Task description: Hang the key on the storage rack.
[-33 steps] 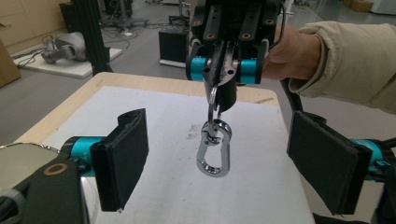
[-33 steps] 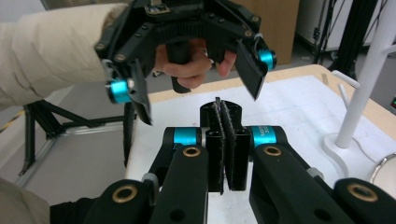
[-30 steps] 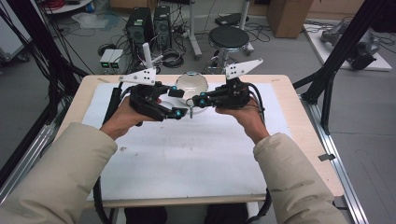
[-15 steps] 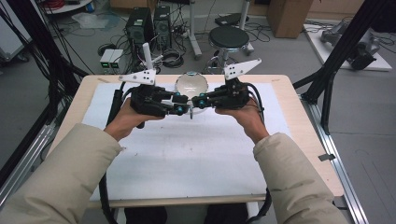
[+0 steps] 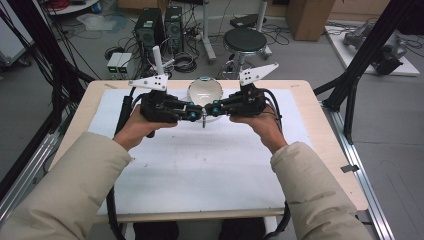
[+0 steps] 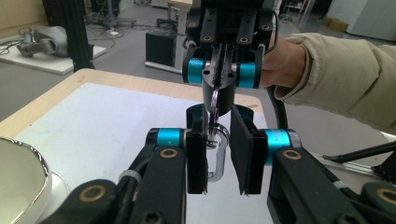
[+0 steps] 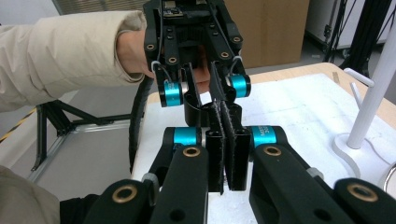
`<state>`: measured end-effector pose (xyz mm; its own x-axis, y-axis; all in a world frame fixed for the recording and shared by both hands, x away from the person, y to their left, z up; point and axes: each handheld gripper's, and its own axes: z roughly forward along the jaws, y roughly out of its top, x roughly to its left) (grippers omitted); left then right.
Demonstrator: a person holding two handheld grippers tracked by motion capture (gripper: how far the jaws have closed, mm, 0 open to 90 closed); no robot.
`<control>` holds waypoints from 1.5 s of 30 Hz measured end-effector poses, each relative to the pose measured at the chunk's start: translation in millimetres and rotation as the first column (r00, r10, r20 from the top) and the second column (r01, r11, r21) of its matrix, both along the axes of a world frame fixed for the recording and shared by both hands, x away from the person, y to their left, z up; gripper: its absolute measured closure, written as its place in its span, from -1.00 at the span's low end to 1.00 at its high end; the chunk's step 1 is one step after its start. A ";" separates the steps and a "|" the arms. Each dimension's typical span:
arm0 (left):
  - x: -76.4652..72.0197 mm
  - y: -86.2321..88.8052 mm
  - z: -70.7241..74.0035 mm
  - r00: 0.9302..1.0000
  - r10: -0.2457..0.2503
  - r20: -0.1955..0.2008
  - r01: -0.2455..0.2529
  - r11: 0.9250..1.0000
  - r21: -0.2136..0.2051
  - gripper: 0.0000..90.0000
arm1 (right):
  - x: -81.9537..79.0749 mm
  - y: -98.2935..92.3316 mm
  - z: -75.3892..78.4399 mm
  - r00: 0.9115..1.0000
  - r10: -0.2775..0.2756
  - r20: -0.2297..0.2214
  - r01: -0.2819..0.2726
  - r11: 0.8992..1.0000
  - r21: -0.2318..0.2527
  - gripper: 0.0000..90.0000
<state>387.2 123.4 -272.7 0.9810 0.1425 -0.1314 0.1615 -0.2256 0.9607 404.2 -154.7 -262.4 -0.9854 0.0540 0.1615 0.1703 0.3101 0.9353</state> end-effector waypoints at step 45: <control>12.9 23.9 19.3 0.996 0.092 -0.003 -0.092 0.993 0.069 0.97 | -22.0 -48.8 -31.8 0.922 -0.365 0.132 0.364 0.931 0.032 -0.99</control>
